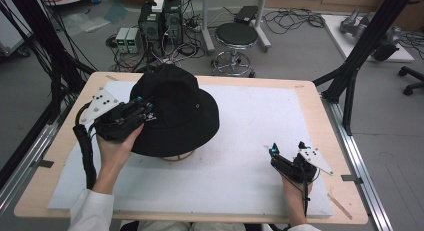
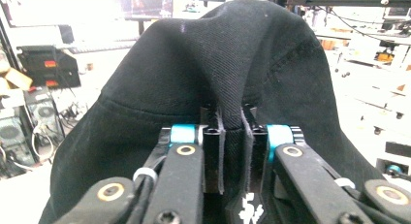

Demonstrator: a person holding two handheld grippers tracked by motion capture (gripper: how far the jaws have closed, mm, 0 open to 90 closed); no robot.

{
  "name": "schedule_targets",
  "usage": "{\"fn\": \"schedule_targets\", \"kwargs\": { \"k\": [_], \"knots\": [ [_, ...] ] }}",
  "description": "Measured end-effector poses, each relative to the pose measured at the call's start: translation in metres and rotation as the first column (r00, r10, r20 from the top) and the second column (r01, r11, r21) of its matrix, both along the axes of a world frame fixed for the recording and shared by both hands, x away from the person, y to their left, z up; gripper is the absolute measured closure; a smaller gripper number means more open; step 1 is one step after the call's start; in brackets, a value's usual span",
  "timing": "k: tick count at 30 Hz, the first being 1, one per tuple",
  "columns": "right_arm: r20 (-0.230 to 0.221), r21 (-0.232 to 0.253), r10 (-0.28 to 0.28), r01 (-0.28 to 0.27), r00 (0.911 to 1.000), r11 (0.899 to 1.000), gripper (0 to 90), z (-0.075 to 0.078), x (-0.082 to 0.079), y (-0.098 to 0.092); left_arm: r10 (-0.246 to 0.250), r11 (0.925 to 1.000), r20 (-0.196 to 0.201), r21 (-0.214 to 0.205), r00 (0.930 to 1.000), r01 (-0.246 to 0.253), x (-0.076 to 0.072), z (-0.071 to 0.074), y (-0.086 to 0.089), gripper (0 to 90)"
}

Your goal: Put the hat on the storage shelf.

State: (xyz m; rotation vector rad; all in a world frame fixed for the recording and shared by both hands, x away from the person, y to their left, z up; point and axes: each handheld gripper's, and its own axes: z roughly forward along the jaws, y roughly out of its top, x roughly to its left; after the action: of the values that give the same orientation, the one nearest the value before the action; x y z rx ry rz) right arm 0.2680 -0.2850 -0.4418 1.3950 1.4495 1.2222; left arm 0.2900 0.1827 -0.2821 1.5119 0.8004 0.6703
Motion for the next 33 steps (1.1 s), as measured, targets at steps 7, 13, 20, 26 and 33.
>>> {"fn": "schedule_targets", "kwargs": {
  "k": [7, 13, 20, 26, 33],
  "knots": [
    [0.001, -0.003, 0.001, -0.001, 1.0, 1.0, 6.8, 0.0, 0.0, 0.0, 0.005, 0.9991, -0.002, -0.042, 1.0, -0.005, -0.001, 0.0, 0.002, 58.6],
    [-0.001, -0.01, 0.001, -0.001, 1.0, 1.0, 6.8, 0.0, 0.0, 0.0, 0.018, 0.9986, 0.01, -0.05, 0.9998, -0.017, -0.001, -0.001, 0.004, 50.6],
    [0.0, -0.011, -0.001, 0.001, 1.0, 1.0, 6.8, 0.0, 0.001, 0.0, 0.036, 0.9985, 0.019, -0.041, 0.9992, -0.036, -0.002, -0.002, 0.006, 44.7],
    [-0.008, -0.009, -0.009, 0.009, 0.9999, 1.0, 6.8, 0.0, 0.0, 0.0, 0.062, 0.9965, 0.021, -0.059, 0.9979, -0.06, -0.006, -0.002, 0.012, 37.8],
    [-0.012, -0.017, -0.003, 0.003, 0.9999, 1.0, 6.8, 0.0, 0.001, 0.001, 0.084, 0.9926, 0.016, -0.09, 0.9964, -0.082, -0.012, -0.001, 0.029, 33.3]
  ]
}}
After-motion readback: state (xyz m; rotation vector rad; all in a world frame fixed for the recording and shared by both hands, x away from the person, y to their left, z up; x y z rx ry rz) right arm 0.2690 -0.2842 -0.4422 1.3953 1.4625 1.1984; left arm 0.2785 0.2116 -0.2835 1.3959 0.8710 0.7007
